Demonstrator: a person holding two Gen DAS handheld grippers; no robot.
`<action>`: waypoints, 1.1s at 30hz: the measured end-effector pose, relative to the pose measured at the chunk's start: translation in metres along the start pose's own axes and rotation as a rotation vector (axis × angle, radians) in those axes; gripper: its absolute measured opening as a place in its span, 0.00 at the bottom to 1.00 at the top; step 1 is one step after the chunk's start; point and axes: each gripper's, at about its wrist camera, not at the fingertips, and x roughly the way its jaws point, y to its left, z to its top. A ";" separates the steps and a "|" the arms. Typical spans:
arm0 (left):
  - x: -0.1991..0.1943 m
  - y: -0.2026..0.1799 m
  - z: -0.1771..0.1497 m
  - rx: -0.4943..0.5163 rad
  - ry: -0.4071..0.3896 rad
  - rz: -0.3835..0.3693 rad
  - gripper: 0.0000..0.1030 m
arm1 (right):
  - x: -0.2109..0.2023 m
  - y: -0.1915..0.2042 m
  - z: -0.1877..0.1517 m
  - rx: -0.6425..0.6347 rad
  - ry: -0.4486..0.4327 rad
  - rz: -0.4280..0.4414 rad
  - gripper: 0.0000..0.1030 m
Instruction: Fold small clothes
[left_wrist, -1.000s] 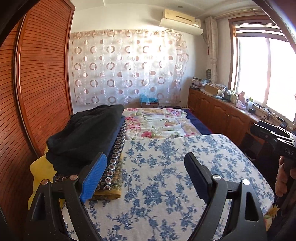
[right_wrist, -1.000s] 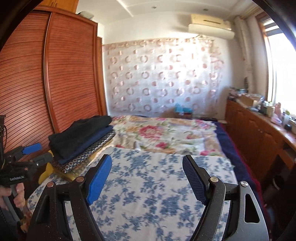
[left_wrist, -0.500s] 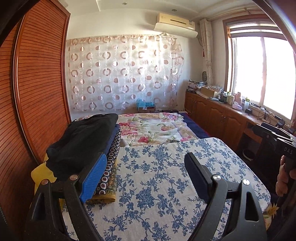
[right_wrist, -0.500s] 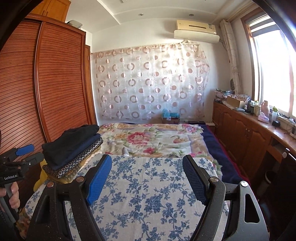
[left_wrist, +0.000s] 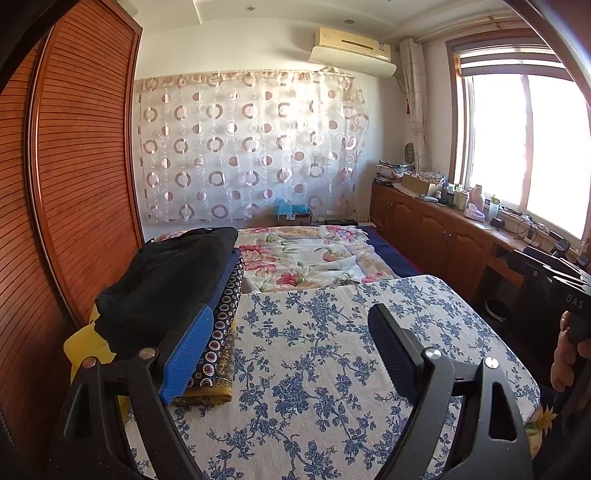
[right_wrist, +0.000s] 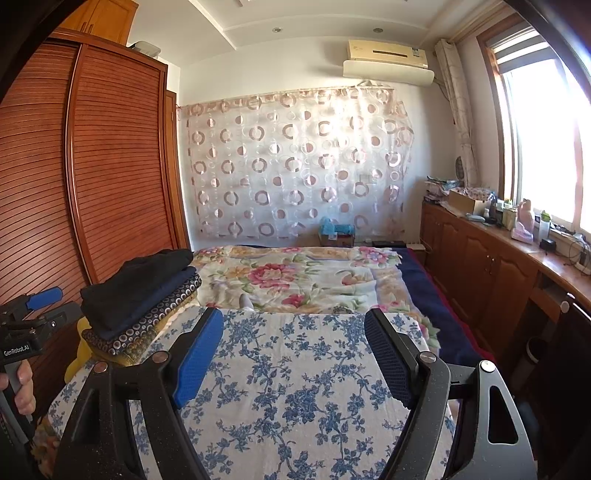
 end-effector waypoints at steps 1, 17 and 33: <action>-0.001 0.000 0.000 0.001 0.000 0.001 0.84 | -0.001 0.000 0.000 0.001 0.000 0.001 0.78; 0.000 -0.001 0.000 0.000 0.000 -0.001 0.84 | 0.008 -0.009 0.002 -0.006 -0.003 0.006 0.78; 0.000 -0.001 -0.001 0.001 -0.001 -0.001 0.84 | 0.012 -0.017 0.002 -0.018 -0.008 0.014 0.78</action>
